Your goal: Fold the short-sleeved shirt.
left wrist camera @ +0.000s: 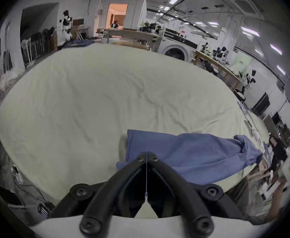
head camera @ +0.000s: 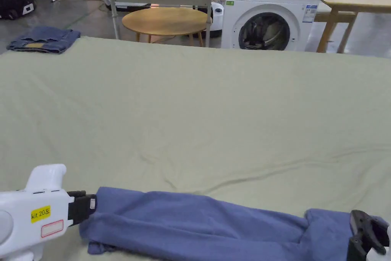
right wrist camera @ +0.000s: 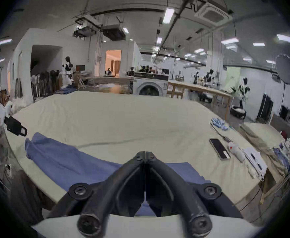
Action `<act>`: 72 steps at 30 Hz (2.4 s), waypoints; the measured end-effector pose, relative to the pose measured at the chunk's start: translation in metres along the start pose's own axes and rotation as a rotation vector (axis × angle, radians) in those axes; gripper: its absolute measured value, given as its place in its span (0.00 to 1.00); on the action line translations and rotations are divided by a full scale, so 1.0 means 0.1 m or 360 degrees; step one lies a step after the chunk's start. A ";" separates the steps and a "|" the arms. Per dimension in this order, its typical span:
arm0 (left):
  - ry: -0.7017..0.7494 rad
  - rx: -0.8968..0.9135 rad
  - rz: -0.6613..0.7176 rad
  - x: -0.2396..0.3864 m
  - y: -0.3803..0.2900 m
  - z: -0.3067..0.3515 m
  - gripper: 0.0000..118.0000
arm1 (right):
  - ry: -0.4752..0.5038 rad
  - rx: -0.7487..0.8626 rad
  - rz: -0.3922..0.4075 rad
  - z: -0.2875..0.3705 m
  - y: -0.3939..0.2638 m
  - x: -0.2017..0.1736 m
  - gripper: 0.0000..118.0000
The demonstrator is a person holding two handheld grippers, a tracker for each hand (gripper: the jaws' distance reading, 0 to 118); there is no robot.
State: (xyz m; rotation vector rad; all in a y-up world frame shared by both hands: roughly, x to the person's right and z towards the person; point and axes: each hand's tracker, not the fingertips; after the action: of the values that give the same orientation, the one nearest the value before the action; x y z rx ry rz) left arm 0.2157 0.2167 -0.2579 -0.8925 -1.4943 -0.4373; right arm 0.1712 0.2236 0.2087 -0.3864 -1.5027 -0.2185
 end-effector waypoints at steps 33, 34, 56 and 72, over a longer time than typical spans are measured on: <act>-0.0897 -0.0704 0.0678 -0.68 0.10 -1.13 0.17 | -0.0003 -0.0059 -0.0009 0.07 0.08 0.03 0.00; -0.0892 -0.0710 0.0669 -0.67 0.11 -1.10 0.09 | -0.0004 -0.0058 -0.0008 0.08 0.08 0.03 0.00; -0.0614 -0.0418 0.0294 0.47 0.53 0.12 0.03 | 0.0028 0.0089 -0.0088 0.27 0.22 0.20 0.00; -0.0649 -0.0640 -0.0053 2.26 -0.04 -1.17 0.93 | -0.0070 -0.0016 -0.0143 0.39 -0.03 0.51 0.00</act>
State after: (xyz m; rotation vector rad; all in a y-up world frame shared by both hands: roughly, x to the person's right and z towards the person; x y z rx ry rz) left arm 0.3082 0.1894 -0.0230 -1.3345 -1.8282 -0.6205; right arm 0.1375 0.2404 0.2601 -0.3338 -1.5642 -0.2907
